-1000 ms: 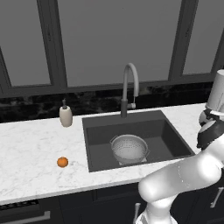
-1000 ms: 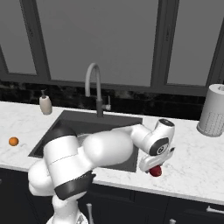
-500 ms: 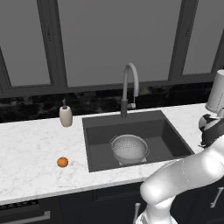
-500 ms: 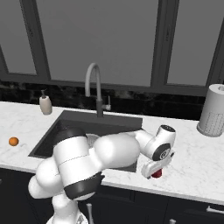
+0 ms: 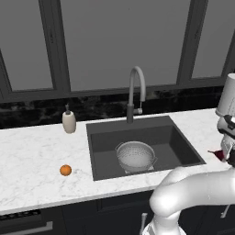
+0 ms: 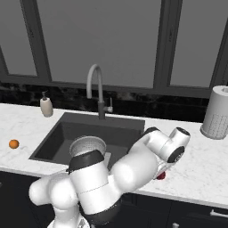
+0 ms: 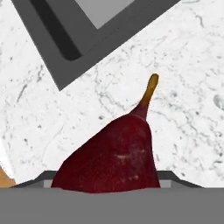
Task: Put the colander in the sink, put the tangerine, pear in the colander, and turn on the sink faucet and pour water over the colander.
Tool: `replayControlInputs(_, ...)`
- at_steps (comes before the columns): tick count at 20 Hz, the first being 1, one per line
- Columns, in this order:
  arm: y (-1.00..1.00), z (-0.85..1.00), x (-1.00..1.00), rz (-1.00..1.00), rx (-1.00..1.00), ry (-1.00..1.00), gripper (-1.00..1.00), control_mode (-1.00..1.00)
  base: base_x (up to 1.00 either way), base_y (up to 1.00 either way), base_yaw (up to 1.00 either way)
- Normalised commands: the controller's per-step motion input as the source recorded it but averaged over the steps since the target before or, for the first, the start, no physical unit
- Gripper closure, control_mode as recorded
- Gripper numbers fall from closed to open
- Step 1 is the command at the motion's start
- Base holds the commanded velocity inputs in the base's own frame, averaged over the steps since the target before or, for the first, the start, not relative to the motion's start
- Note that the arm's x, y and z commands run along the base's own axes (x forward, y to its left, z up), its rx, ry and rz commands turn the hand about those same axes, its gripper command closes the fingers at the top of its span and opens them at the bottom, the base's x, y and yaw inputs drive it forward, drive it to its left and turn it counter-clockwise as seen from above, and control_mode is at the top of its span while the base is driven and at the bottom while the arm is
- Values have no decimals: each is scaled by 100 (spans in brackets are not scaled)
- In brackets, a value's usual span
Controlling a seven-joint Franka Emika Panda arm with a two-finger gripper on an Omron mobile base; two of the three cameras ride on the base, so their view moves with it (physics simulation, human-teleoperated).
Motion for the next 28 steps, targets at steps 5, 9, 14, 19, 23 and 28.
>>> replayControlInputs(5, 79, 0, -20, 0, 10, -23, 100, -100, 0, 0, 0)
replayControlInputs(9, 96, 10, -11, 0, 9, -20, 100, -100, 0, 0, 0)
replayControlInputs(14, 89, 28, -1, 0, 15, -8, 100, -100, 0, 0, 0)
replayControlInputs(19, 42, 52, 2, 3, 23, 4, 100, -100, 0, 0, 0)
replayControlInputs(23, 34, 27, 4, 9, 29, 6, 100, -100, 0, 0, 0)
replayControlInputs(28, 53, 0, 14, 11, 24, 0, 100, -100, 0, 0, 0)
